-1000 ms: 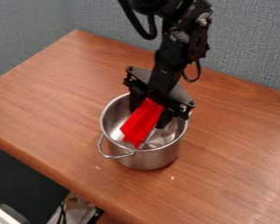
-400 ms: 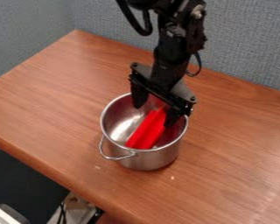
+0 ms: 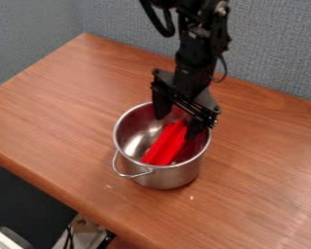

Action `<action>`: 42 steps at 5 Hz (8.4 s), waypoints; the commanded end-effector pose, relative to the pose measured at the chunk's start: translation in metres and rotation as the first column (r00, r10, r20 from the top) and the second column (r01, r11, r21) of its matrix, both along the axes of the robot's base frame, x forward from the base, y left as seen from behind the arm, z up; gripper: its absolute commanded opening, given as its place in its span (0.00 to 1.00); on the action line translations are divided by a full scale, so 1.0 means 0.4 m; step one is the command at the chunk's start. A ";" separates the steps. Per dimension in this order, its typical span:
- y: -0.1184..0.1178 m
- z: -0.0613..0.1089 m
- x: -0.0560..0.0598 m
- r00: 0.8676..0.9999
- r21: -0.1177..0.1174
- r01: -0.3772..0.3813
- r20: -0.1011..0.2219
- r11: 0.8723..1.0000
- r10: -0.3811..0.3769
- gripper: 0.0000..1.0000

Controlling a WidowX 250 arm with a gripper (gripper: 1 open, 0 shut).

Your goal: Put the red object in the metal pot

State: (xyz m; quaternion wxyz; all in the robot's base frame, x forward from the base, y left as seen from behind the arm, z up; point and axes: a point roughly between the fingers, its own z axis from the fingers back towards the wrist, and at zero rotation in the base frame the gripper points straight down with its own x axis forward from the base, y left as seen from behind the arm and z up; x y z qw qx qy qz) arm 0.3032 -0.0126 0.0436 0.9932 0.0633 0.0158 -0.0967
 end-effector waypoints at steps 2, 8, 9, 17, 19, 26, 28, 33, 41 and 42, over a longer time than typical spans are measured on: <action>0.009 0.050 0.035 0.998 -0.042 0.012 0.059 0.999 -0.009 1.00; 0.163 0.031 0.165 0.975 0.014 -0.220 0.001 0.975 0.220 1.00; 0.164 0.021 0.172 0.969 0.021 -0.235 -0.073 0.972 0.236 0.00; 0.161 0.334 0.081 0.982 -0.019 -0.142 0.123 0.990 0.143 0.00; 0.072 0.334 0.036 0.991 -0.039 0.057 0.126 0.998 -0.051 0.00; -0.031 0.073 -0.036 0.986 -0.162 0.153 0.089 0.975 -0.140 0.00; 0.070 0.048 0.021 0.974 -0.135 0.203 0.128 0.970 -0.186 1.00; 0.092 0.023 -0.031 0.999 -0.145 0.006 0.053 0.989 0.002 1.00; -0.029 -0.010 0.022 0.949 -0.101 -0.309 0.033 0.946 0.313 1.00; -0.004 -0.039 0.013 0.926 -0.102 -0.373 0.023 0.922 0.377 1.00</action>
